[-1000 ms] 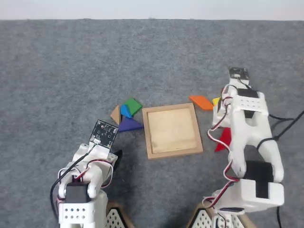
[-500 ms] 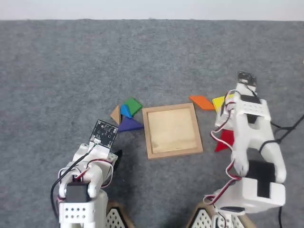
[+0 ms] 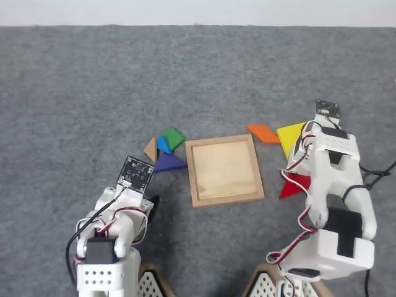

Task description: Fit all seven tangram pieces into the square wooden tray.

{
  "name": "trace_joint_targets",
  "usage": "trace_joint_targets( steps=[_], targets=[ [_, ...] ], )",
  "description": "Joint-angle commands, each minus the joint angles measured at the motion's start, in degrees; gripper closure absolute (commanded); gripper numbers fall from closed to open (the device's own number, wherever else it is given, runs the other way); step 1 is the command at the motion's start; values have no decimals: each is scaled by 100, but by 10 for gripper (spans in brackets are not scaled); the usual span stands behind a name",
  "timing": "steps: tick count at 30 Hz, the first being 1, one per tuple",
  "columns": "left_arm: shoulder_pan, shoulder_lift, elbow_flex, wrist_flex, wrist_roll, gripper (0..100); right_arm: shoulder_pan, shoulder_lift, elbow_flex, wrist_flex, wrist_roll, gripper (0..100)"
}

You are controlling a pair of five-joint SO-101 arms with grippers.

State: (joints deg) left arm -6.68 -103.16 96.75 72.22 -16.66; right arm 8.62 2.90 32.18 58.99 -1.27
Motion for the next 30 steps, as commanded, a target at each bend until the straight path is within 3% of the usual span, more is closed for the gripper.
trace_joint_targets(
  steps=[1, 11, 24, 30],
  targets=[
    [18, -123, -31, 53, 44, 755, -365, -66, 53, -66, -35, 674],
    [18, -123, -31, 53, 44, 755, -514, -48, 62, -277, -1055, 674],
    [18, -123, -31, 53, 44, 755, -286, -136, -88, -400, -985, 674],
    [18, -123, -31, 53, 44, 755, -224, -136, -193, 198, -1319, 674]
  ],
)
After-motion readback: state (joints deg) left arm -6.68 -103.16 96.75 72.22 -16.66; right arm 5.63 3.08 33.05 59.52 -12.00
